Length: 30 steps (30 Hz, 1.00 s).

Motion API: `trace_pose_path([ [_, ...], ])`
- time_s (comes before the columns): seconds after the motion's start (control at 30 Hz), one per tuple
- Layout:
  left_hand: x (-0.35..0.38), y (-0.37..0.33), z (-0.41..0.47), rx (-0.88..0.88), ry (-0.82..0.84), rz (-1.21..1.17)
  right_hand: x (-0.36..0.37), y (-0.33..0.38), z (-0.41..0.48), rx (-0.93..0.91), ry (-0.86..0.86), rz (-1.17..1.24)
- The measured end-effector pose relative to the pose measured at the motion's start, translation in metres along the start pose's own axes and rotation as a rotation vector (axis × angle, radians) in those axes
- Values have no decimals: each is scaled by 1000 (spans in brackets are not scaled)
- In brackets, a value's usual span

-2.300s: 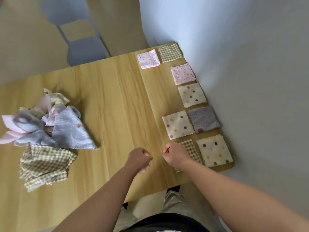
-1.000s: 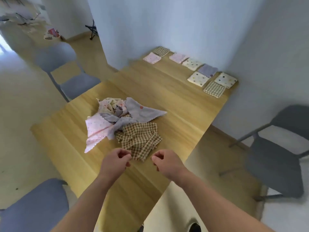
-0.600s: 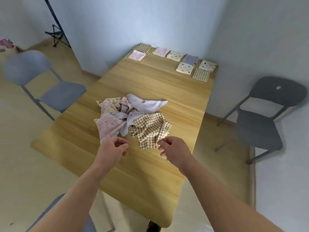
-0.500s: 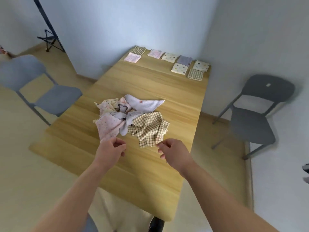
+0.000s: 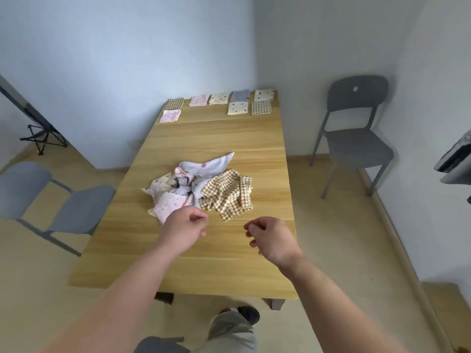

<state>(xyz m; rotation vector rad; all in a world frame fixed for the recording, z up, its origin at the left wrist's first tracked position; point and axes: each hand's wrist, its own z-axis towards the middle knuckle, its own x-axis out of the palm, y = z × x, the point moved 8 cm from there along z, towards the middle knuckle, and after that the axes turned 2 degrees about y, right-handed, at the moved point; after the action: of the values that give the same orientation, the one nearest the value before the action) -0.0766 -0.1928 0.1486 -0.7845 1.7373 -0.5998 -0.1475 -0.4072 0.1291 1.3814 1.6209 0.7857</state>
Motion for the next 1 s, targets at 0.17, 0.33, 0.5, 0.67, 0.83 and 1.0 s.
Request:
trace_pose_path([
  [0.17, 4, 21, 47, 24, 39, 102, 4, -26, 20, 17, -128, 58],
  [0.33, 7, 56, 123, 15, 7, 300, 32, -45, 79, -3, -225, 95],
  [0.5, 29, 95, 182, 64, -34, 457, 77, -70, 147, -95, -274, 114],
  [0.67, 55, 132, 195, 203, -71, 684, 119, -86, 175, -228, -341, 37],
  [0.83, 55, 154, 195, 346, -72, 681, 147, -104, 154, -300, -487, 0],
  [1.0, 36, 151, 183, 402, 34, 500, 179, -118, 92, -228, -598, -22],
])
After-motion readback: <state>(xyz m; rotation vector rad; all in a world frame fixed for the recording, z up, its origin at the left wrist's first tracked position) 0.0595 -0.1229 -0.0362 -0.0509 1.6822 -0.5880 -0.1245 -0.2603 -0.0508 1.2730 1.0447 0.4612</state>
